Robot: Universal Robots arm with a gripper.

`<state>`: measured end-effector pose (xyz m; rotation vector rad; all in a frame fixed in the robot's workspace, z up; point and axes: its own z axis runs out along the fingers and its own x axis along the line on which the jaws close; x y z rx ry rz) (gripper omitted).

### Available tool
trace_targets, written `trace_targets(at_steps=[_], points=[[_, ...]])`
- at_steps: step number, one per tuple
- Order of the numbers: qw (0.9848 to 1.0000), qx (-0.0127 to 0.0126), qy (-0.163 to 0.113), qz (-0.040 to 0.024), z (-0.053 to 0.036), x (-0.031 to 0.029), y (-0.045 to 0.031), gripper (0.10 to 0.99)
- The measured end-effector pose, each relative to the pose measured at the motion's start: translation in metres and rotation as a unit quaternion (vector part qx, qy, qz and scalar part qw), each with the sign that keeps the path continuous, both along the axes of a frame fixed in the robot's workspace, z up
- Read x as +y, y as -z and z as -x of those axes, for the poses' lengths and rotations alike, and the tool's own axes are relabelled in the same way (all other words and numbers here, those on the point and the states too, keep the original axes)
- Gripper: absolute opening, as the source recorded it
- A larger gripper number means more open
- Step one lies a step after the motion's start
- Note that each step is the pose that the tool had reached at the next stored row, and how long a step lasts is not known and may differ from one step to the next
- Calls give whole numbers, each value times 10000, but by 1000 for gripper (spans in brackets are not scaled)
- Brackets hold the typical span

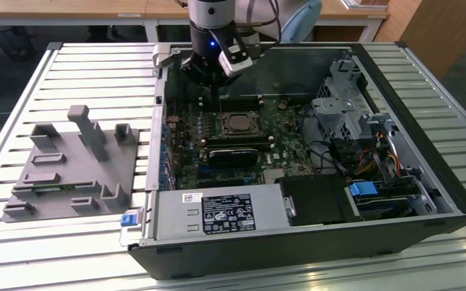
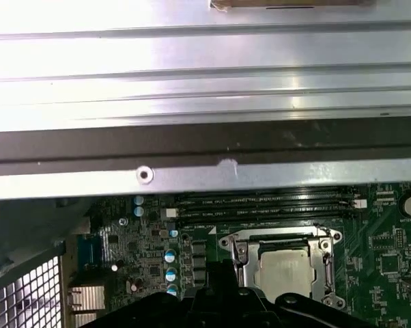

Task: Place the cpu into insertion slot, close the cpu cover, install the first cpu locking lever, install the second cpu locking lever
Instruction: 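Install the first cpu locking lever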

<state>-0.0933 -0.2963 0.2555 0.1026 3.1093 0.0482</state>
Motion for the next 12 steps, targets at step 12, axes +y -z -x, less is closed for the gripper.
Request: trace_targets(at_steps=[12], points=[[10000,1,0,0,-17,65,0,122]])
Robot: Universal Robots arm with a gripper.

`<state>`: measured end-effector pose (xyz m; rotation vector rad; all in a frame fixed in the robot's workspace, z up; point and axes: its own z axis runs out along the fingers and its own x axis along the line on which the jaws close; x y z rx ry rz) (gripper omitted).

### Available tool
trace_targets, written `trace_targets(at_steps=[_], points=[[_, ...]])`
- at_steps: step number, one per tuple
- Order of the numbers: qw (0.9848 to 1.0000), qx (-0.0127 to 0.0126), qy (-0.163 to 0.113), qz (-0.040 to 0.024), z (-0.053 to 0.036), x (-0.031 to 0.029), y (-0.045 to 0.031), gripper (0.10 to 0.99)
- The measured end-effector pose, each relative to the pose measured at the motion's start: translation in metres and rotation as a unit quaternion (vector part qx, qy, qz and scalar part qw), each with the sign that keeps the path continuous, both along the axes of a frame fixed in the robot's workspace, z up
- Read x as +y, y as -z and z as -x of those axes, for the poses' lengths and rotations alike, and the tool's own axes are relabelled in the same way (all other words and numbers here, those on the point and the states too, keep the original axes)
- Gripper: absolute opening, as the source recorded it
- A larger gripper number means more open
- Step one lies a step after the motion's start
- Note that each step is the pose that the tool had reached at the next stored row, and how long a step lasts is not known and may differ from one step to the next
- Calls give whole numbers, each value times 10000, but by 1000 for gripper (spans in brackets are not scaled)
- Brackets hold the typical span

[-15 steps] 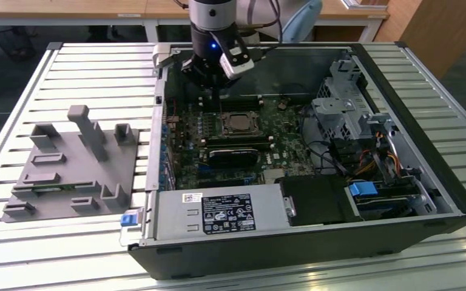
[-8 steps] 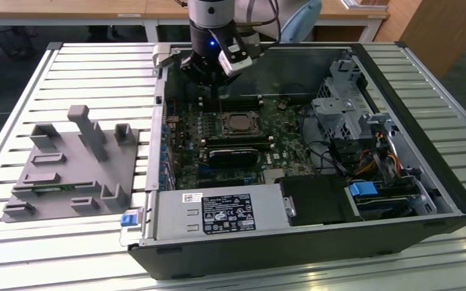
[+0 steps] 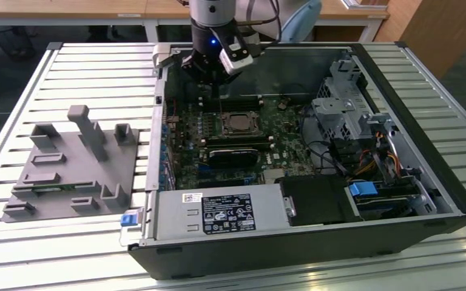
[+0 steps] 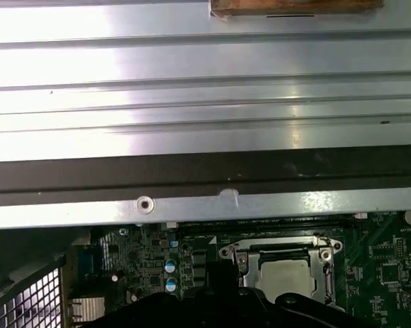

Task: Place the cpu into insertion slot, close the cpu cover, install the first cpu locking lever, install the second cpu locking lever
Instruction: 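Install the first cpu locking lever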

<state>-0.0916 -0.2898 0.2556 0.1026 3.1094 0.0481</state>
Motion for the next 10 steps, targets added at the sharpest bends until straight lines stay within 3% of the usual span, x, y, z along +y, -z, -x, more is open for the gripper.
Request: trace_targets(at_steps=[4,10], points=[[10000,0,0,0,-69,1,0,122],[10000,0,0,-5,-257,1,1,122]])
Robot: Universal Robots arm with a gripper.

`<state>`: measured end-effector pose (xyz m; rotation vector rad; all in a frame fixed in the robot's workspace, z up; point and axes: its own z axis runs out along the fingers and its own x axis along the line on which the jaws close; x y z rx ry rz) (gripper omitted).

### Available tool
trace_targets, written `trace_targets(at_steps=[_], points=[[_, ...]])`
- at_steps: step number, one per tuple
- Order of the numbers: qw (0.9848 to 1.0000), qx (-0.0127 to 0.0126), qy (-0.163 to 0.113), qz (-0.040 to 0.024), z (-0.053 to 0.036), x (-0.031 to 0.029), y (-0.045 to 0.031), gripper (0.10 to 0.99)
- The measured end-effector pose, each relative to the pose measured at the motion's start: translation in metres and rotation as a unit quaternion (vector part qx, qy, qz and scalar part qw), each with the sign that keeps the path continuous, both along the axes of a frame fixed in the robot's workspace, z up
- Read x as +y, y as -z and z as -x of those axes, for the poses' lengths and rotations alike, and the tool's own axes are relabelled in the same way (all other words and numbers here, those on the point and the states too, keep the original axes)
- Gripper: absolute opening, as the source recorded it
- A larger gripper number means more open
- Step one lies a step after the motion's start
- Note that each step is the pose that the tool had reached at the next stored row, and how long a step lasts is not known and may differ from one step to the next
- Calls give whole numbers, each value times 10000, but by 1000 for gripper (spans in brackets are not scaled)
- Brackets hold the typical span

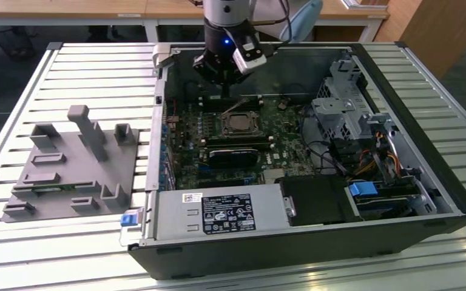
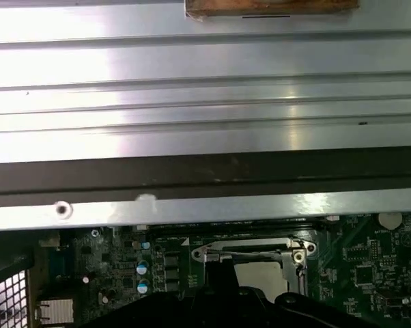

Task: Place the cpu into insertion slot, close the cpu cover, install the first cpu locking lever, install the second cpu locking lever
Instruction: 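Install the first cpu locking lever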

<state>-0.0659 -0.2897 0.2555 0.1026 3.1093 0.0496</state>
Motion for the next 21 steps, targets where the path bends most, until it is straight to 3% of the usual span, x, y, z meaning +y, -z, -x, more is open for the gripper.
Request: trace_targets(at_steps=[3,5,7,11,17,21], points=[[10000,0,-3,-15,-61,-1,0,122],[9999,-2,-5,-134,-62,-5,3,122],[9997,-20,-5,-229,-61,-25,6,122],[9997,-47,-7,-246,-61,-65,25,122],[9997,-46,-11,-244,-79,-66,122,122],[9997,-46,-15,-244,-137,-64,163,122]])
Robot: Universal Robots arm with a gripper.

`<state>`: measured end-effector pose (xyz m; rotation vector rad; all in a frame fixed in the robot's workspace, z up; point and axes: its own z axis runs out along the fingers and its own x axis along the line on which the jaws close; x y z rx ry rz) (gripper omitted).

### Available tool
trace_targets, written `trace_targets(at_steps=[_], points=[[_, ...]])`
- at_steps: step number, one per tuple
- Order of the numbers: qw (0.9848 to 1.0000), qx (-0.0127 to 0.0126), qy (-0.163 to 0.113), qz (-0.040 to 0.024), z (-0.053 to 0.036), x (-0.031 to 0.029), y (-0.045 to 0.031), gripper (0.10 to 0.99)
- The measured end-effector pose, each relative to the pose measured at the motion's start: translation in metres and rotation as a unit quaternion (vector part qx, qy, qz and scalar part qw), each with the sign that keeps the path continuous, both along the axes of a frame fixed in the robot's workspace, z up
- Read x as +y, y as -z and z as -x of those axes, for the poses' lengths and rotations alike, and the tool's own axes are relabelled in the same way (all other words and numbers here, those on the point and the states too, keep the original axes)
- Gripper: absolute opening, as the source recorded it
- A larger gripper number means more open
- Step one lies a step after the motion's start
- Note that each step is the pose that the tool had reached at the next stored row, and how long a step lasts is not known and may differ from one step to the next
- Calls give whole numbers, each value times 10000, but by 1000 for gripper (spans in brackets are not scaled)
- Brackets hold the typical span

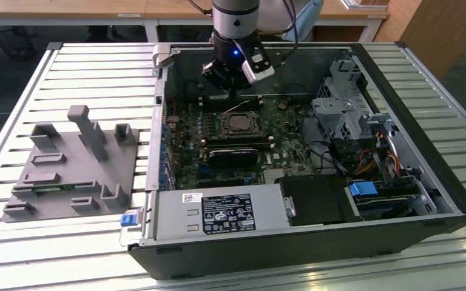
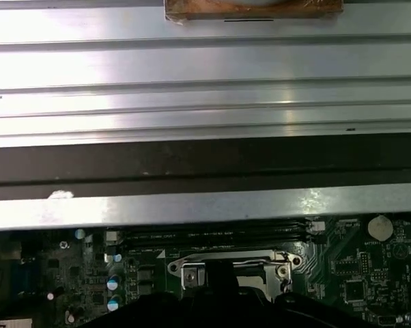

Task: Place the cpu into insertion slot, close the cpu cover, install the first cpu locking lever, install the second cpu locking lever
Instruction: 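Install the first cpu locking lever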

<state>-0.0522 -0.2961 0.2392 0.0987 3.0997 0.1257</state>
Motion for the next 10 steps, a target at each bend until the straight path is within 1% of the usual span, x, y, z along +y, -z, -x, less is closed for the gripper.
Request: trace_targets(at_steps=[4,8,10], points=[[10000,0,-6,0,-52,1,27,122],[9999,0,-107,0,-65,2,73,122],[9999,1,-108,0,-80,5,88,122]])
